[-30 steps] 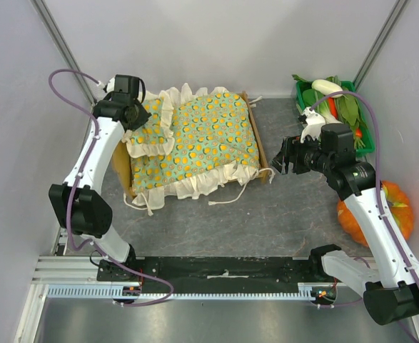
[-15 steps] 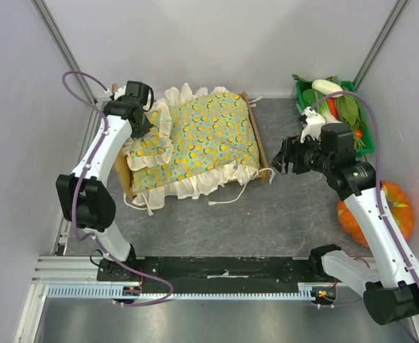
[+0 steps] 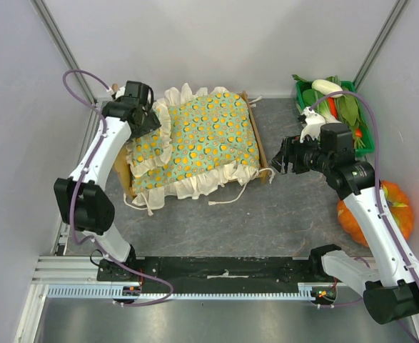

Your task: Set up the pet bed

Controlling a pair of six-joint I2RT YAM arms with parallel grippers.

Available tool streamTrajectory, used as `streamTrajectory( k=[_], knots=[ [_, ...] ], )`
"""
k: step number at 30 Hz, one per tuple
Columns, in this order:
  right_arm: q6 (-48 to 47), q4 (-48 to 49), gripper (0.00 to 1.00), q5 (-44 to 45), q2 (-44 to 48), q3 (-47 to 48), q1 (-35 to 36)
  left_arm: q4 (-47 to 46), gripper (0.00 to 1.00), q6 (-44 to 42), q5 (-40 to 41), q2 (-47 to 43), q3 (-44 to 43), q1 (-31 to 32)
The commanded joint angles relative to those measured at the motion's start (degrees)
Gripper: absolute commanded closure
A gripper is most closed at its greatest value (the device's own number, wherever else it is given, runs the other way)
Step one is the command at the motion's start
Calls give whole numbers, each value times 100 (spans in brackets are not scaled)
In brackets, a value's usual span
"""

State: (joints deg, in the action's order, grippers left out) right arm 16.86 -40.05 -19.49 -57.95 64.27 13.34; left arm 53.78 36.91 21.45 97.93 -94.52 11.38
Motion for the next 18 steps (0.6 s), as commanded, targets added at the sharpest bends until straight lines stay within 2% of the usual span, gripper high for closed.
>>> streamTrajectory(
  k=[1,8,11,15,18],
  knots=[
    [-25,164,23,-20,-49,-46,10,-201,8,-385,-317,-897,-602,128],
    [-43,278,23,111,-85,-222,10,-491,5,-562,-1143,-1961,-279,645],
    [10,428,22,322,-41,-397,10,-631,5,-492,-1520,-2479,327,856],
    [159,630,16,700,73,-617,10,-1035,4,-387,-1522,-3410,1494,1016],
    [256,727,13,832,126,-722,10,-1089,4,-394,-1398,-4070,1892,1016]
  ],
)
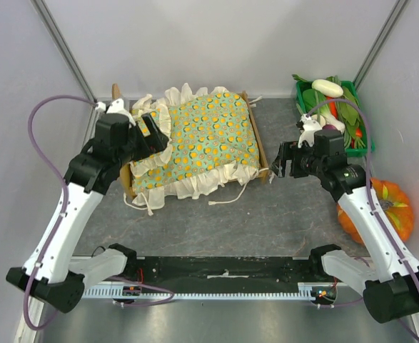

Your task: Set up the pet bed

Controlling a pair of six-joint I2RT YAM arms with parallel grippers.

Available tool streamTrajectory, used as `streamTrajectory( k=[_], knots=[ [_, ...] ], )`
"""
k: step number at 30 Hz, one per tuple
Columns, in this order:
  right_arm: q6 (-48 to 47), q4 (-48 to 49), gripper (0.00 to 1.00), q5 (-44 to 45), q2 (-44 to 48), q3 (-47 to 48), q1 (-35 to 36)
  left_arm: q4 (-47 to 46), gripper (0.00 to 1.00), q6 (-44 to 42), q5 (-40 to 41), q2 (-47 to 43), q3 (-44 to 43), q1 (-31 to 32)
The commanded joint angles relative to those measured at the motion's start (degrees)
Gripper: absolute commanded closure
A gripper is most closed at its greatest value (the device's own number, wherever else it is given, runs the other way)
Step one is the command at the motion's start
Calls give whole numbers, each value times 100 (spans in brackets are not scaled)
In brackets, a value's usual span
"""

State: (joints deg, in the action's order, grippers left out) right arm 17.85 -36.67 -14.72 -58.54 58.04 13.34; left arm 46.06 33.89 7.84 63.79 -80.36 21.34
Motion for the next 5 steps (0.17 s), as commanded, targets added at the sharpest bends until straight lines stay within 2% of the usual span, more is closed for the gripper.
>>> streamTrajectory(
  k=[1,5],
  knots=[
    [193,484,13,373,194,-144,10,-274,3,-145,-28,-770,512,19],
    [316,687,6,487,247,-267,10,-160,3,-234,339,-1341,697,19]
  ],
)
